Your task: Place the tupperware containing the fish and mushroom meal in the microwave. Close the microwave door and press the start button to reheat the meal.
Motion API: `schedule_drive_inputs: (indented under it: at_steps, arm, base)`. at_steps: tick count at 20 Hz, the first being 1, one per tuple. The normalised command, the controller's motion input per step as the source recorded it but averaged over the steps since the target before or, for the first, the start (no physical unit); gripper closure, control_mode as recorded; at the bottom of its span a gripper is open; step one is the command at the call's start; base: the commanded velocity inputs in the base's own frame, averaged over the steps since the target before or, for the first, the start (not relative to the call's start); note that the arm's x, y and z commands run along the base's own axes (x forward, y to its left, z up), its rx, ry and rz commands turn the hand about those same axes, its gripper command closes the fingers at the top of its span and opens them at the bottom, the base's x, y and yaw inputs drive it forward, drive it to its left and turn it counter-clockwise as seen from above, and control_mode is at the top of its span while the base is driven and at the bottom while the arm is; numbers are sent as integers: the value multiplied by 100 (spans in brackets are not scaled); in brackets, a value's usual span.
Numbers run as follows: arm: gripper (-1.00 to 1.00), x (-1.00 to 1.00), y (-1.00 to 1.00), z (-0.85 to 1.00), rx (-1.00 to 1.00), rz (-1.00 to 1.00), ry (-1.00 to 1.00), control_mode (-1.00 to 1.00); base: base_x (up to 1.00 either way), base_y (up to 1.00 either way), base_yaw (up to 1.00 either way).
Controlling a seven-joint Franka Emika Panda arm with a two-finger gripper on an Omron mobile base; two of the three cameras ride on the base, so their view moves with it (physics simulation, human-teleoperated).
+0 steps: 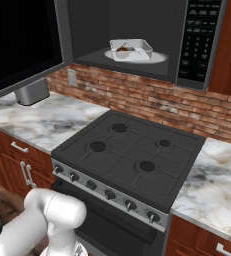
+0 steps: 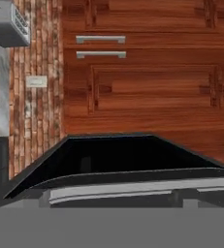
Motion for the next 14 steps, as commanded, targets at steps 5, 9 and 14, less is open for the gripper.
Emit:
schedule_drive_inputs:
  at_steps: [5, 9, 14]
  arm:
    - [-100, 58, 29, -1, -13, -15, 9, -100]
    - [-100, 54, 21, 0, -12, -15, 6, -100]
    - [-100, 52, 10, 0, -11, -16, 5, -100]
  base:
    - [0, 0, 0]
    - [0, 0, 0]
    - [0, 0, 0]
